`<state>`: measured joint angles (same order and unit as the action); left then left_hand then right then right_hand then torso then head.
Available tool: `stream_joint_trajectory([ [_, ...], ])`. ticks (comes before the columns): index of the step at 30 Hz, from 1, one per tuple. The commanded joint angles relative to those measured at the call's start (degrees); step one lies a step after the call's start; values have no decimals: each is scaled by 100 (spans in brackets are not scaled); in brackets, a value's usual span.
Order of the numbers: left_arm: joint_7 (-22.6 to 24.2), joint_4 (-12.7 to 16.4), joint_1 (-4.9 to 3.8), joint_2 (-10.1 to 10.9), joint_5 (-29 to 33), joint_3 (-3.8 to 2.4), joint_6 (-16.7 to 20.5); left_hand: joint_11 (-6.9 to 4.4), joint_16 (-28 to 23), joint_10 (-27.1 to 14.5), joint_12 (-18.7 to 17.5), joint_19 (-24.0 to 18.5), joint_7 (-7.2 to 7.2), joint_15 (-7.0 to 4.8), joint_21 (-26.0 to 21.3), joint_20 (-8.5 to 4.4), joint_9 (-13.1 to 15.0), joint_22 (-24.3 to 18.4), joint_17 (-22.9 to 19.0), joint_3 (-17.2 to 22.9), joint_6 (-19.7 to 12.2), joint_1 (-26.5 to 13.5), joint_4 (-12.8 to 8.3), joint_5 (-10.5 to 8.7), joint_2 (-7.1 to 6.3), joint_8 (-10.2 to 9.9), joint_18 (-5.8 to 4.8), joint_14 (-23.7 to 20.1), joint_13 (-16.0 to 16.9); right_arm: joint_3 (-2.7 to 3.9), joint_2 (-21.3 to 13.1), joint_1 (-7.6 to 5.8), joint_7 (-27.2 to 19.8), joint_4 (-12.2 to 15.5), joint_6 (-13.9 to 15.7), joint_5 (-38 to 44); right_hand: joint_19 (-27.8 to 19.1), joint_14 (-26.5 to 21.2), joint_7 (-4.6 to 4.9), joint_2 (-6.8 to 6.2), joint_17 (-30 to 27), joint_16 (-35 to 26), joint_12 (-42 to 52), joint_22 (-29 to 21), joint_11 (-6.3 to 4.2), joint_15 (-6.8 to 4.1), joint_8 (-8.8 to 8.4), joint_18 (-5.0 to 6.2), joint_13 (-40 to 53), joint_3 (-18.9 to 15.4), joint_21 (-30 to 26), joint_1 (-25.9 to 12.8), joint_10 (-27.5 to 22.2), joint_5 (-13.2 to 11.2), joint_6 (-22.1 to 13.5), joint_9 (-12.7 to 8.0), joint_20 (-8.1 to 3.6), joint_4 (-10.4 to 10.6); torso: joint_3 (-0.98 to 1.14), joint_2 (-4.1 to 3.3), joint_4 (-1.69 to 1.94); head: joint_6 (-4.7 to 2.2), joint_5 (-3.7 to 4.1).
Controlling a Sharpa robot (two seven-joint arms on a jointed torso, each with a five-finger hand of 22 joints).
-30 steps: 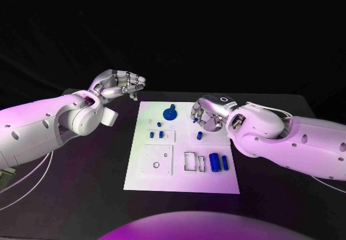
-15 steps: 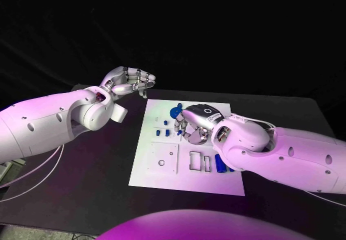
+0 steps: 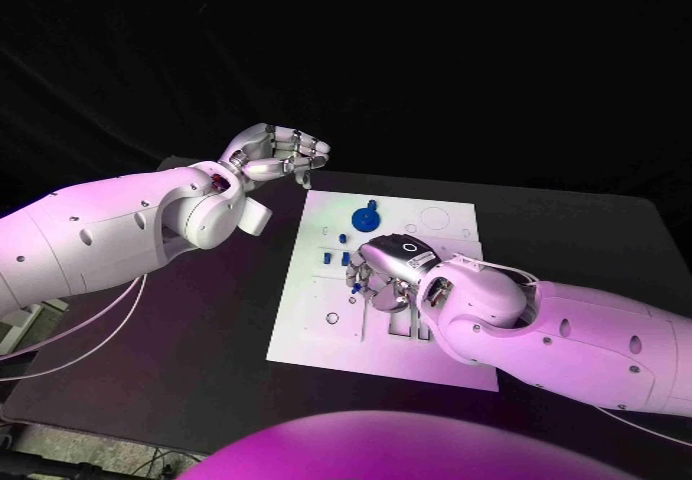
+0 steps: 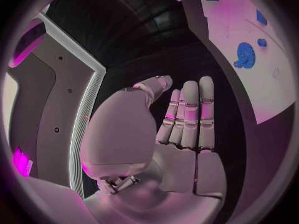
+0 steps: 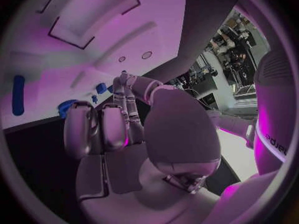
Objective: Assemble the parts on the task board
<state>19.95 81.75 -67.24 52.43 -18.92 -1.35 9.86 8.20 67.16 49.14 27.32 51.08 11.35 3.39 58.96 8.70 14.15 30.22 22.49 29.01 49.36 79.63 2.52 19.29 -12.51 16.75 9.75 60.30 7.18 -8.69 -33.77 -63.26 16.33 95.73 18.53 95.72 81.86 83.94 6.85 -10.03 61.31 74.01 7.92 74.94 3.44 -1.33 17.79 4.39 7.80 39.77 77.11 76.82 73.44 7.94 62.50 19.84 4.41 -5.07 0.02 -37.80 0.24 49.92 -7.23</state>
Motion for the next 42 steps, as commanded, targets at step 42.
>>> stream_joint_trajectory([
  [42,-27,34,-7,-7,18,-6,-107,-12,11,-57,53,-26,8,8,-18,6,-7,-5,-10,7,-52,38,-30,27,12,23,82,-56,-9,-29,130,143,-31,-201,-145,272,8,106,14,1,-12,-1,4,606,-65,-30,39,-94,16,44,-19,-73,80,1,3,11,2,-16,5,7,-1,8,-95],
])
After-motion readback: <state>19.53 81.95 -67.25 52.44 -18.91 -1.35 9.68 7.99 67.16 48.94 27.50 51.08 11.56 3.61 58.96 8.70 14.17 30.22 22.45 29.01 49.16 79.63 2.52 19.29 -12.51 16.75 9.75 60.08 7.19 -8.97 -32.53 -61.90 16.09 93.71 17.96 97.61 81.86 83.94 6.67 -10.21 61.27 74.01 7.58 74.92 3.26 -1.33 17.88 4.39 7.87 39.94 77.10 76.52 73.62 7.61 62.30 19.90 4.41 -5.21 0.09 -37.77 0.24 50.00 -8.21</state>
